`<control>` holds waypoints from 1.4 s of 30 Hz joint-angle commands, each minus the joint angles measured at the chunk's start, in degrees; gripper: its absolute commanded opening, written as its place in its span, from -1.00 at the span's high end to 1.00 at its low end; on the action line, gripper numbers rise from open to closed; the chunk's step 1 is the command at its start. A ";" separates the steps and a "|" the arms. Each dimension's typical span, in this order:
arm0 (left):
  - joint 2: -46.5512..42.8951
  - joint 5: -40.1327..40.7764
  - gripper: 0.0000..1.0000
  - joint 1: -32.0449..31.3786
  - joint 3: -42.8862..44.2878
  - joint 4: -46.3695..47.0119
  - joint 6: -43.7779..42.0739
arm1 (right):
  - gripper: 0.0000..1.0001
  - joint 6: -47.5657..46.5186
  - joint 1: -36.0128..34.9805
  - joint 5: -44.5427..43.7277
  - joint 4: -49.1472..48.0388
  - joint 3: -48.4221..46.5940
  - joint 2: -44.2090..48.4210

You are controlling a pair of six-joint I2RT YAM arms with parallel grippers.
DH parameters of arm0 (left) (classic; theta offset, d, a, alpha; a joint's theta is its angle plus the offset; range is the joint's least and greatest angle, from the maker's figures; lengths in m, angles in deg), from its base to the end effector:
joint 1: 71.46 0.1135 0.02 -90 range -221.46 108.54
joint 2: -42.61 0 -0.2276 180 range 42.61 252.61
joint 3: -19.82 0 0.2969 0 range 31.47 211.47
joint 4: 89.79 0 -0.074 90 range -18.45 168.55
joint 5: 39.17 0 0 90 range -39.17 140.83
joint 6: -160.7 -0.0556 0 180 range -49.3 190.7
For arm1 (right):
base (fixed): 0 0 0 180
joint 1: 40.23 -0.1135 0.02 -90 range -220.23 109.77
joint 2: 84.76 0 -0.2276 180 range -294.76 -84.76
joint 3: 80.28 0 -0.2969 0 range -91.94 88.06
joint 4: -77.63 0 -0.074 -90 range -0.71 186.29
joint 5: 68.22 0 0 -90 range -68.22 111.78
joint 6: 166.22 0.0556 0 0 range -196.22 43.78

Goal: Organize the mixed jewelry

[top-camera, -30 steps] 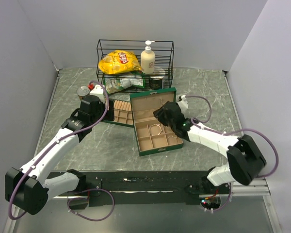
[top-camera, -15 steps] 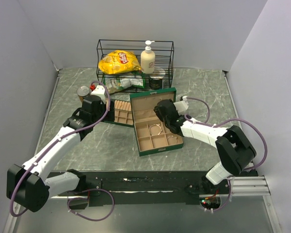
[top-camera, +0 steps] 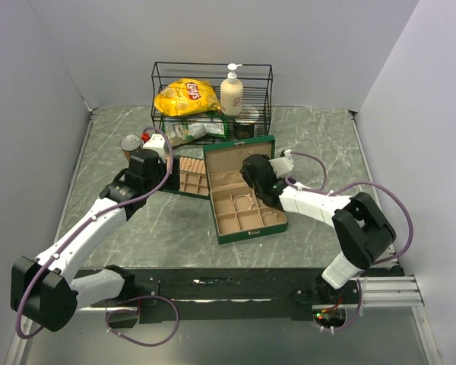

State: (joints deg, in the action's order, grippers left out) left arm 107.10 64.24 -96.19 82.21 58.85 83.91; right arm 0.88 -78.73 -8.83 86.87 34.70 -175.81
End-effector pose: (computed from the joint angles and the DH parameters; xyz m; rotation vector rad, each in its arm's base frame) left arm 0.3011 -0.1245 0.2374 0.0800 2.1384 -0.1359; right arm 0.3232 0.2209 0.1404 0.9900 1.9131 0.6231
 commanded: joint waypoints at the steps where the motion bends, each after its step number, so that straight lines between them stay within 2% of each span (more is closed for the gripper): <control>1: -0.06 0.21 -0.93 -0.23 1.55 0.63 0.32 | 0.36 1.21 -0.08 -2.09 0.83 -2.53 -1.15; 7: -0.41 -0.84 -0.93 -0.23 1.29 0.89 0.06 | 0.39 1.03 -0.17 -1.91 0.66 -2.10 -1.42; 11: -0.59 -2.07 -0.93 -0.23 1.20 1.16 -0.29 | 0.52 -0.19 0.27 -1.65 0.13 -2.18 -1.24; 12: -0.77 -2.51 -0.93 -0.23 1.03 1.16 -0.47 | 0.64 -0.46 0.27 -1.65 -0.04 -2.18 -1.24; 19: -3.05 -10.50 -0.93 -1.19 -0.20 3.18 -2.84 | 1.00 -2.57 1.41 -0.07 -1.27 -1.40 0.08; 26: -6.39 -22.27 -0.93 -3.04 -1.87 7.83 -3.28 | 1.00 -6.52 2.03 4.85 -5.23 1.59 3.68; 32: -2.88 -31.41 -0.93 -5.23 -0.12 11.09 -2.49 | 1.00 -9.25 2.46 8.81 -6.99 4.23 5.97; 38: 1.77 -33.71 -0.93 -11.38 2.52 13.02 -5.21 | 1.00 -9.95 3.17 11.45 -8.04 6.60 7.11; 42: 3.97 -30.04 -0.93 -17.26 2.87 16.97 -7.93 | 1.00 -10.21 3.52 12.94 -8.57 7.92 7.81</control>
State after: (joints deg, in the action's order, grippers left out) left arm 109.66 33.94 -108.96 82.19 69.56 79.80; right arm -8.17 -75.65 2.23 81.06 41.34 -171.22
